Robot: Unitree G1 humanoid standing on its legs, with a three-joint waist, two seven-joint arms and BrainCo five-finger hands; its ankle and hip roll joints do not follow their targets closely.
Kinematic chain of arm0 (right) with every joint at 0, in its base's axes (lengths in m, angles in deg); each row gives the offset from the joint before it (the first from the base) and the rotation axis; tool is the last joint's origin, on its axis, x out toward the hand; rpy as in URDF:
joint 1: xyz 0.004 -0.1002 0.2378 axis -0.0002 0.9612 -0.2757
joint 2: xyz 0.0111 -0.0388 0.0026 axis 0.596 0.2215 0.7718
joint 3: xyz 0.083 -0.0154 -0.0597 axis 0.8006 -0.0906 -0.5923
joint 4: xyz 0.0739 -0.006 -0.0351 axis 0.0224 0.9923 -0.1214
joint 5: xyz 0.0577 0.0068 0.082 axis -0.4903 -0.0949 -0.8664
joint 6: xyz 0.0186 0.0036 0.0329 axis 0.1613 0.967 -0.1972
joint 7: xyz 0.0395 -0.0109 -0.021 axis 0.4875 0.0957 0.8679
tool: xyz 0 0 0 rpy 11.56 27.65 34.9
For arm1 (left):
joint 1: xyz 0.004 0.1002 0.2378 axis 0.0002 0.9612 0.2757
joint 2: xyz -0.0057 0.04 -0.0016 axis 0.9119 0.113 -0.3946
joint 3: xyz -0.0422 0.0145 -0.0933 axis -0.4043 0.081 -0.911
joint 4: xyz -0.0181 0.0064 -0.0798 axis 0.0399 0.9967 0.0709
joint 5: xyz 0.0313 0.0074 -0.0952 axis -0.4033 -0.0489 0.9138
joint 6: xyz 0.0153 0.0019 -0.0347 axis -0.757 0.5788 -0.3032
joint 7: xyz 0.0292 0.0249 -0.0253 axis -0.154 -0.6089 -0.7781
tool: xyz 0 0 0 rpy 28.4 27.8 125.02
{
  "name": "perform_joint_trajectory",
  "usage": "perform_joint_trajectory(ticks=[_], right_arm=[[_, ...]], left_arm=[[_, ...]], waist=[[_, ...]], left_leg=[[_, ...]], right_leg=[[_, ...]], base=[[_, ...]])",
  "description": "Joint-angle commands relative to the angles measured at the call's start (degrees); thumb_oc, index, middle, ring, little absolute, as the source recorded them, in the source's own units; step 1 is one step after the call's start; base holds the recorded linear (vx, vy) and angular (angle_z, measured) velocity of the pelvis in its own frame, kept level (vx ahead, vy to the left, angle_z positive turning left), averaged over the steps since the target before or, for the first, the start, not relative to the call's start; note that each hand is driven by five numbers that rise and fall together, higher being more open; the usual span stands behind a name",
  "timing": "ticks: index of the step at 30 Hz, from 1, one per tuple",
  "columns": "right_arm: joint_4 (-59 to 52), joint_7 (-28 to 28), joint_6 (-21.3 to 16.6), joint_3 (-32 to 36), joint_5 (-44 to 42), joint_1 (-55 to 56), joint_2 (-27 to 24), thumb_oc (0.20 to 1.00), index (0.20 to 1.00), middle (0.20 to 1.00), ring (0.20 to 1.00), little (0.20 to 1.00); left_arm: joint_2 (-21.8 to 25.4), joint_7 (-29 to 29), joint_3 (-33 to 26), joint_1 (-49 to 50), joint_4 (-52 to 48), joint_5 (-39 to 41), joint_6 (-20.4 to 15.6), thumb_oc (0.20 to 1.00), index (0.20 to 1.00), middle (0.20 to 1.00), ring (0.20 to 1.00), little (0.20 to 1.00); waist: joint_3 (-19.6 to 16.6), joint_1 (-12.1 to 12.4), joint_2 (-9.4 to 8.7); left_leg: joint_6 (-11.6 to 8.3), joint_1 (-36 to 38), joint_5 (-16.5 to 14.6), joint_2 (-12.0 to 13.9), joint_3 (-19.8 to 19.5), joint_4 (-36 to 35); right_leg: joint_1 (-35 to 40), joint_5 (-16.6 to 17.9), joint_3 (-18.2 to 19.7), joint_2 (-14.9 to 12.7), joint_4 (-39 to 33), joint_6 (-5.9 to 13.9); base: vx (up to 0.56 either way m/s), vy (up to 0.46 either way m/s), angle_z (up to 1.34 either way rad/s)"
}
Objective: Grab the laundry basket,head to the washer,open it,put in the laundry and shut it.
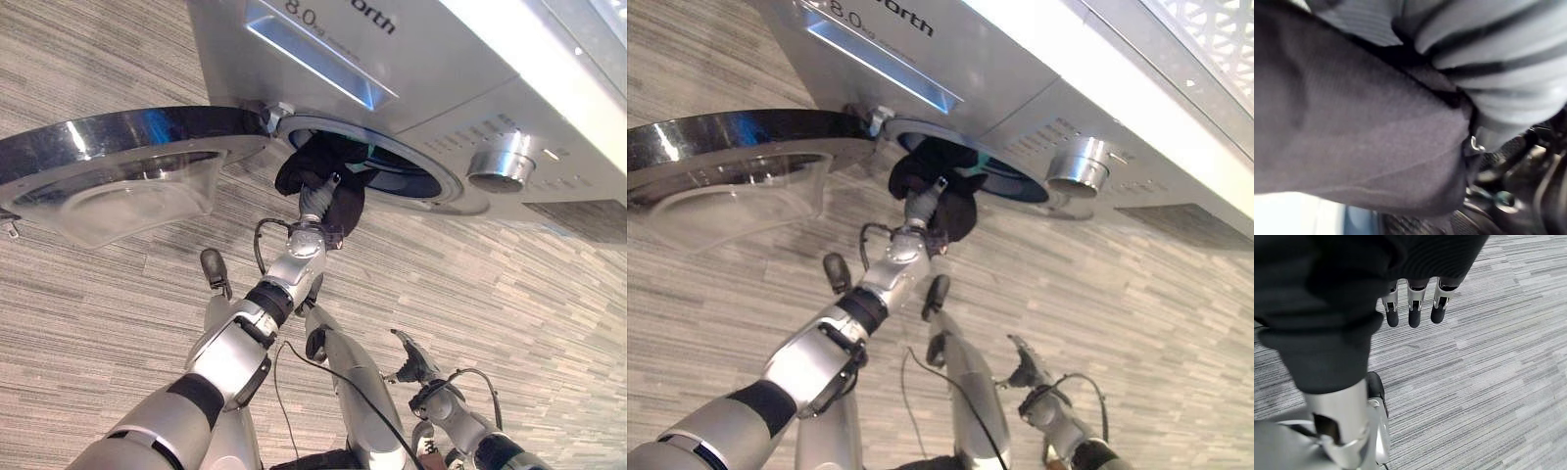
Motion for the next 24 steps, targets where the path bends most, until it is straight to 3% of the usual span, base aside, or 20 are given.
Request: perform_joint_trajectory(ticks=[1, 6, 9, 11, 14, 15, 17, 18, 24], right_arm=[[-1.88, -5.57, 1.32, 2.91, -2.69, -4.55, 2.67, 1.0, 1.0, 1.0, 1.0, 1.0], [-4.95, -6.45, 1.07, 2.91, -0.69, -3.26, 1.91, 1.0, 1.0, 1.0, 1.0, 1.0], [-6.22, -6.36, 0.22, 2.2, 0.36, -1.71, 2.14, 1.0, 1.0, 1.0, 1.0, 1.0], [-6.2, -7.1, -1.1, 1.89, -0.35, -1.79, 2.82, 1.0, 1.0, 1.0, 1.0, 1.0], [-6.32, -8.01, -2.81, 3.19, -2.33, -2.63, 2.89, 1.0, 1.0, 1.0, 1.0, 1.0], [-6.33, -8.0, -2.85, 3.1, -2.37, -2.82, 2.8, 1.0, 1.0, 1.0, 1.0, 1.0], [-6.62, -8.91, -3.76, 5.42, -4.19, -2.95, 1.76, 1.0, 1.0, 1.0, 1.0, 1.0], [-6.67, -8.89, -3.76, 5.39, -4.23, -3.07, 1.67, 1.0, 1.0, 1.0, 1.0, 1.0], [-10.18, -9.34, -2.45, 11.12, -3.62, 0.33, -2.34, 1.0, 1.0, 1.0, 1.0, 1.0]], left_arm=[[-6.55, -1.61, -2.93, -7.09, -1.98, 2.4, -5.12, 0.2, 0.2, 0.2, 0.2, 0.2], [-5.43, -3.87, -5.6, -11.22, -3.92, 2.44, -6.67, 0.2, 0.2, 0.2, 0.2, 0.2], [-2.48, -6.66, -8.57, -15.13, -5.14, 2.25, -8.5, 0.2, 0.2, 0.2, 0.2, 0.2], [0.74, -9.47, -11.65, -19.03, -5.03, 3.4, -10.79, 0.2, 0.2, 0.2, 0.2, 0.2], [6.88, -11.82, -15.62, -23.51, -1.68, 4.68, -11.56, 0.2, 0.2, 0.2, 0.2, 0.2], [7.08, -11.61, -15.77, -23.93, -1.28, 4.89, -11.59, 0.2, 0.2, 0.2, 0.2, 0.2], [13.43, -11.97, -17.9, -27.82, 3.56, 8.59, -11.73, 0.2, 0.2, 0.2, 0.2, 0.2], [13.62, -11.65, -17.97, -28.23, 4.04, 8.9, -11.78, 0.2, 0.2, 0.2, 0.2, 0.2], [20.75, -11.41, -15.59, -42.04, 1.33, 16.13, -15.67, 0.2, 0.2, 0.2, 0.2, 0.2]], waist=[[0.08, -0.66, 0.86], [0.08, -1.51, 0.19], [0.07, -2.84, -1.15], [0.04, -3.77, -3.12], [-0.27, -4.27, -4.12], [-0.18, -4.44, -4.06], [-0.9, -5.16, -3.7], [-0.82, -5.28, -3.65], [-3.1, -6.97, -1.21]], left_leg=[[-0.36, -6.2, -4.77, 0.14, 3.02, 5.06], [-0.59, -6.43, -4.3, 1.01, 4.38, 4.07], [-1.38, -5.9, -3.39, 2.59, 4.69, 2.98], [-2.08, -6.05, -2.83, 3.73, 2.48, 2.71], [-2.31, -5.69, -3.3, 3.64, -1.29, 2.32], [-2.32, -5.78, -3.35, 3.65, -1.34, 2.39], [-2.76, -5.89, -4.02, 3.03, -3.34, 3.04], [-2.77, -5.95, -4.06, 3.02, -3.37, 3.11], [-2.63, -5.29, -4.78, 0.53, 0.09, 1.32]], right_leg=[[-3.22, -6.56, 4.27, 0.23, 6.1, -0.43], [-4.95, -5.56, 6.07, 0.84, 5.76, -0.18], [-5.29, -4.72, 7.7, 2.8, 3.86, -0.27], [-5.39, -3.83, 9.31, 4.75, 2.16, 0.02], [-5.52, -3.36, 11.24, 5.88, 1.18, 0.29], [-5.52, -3.32, 11.21, 5.9, 1.11, 0.3], [-5.1, -3.15, 12.26, 5.89, 0.04, 0.7], [-5.08, -3.15, 12.24, 5.89, -0.02, 0.7], [-3.87, -2.36, 12.44, 4.12, -1.87, 2.02]], base=[[-0.01, 0.025, -0.24], [0.0, -0.034, -0.3], [0.01, -0.07, -0.24], [0.02, -0.072, -0.3], [0.06, -0.061, -0.38], [0.09, -0.025, -0.29], [0.1, -0.011, -0.22], [0.08, -0.01, -0.07], [0.1, 0.068, 0.01]])
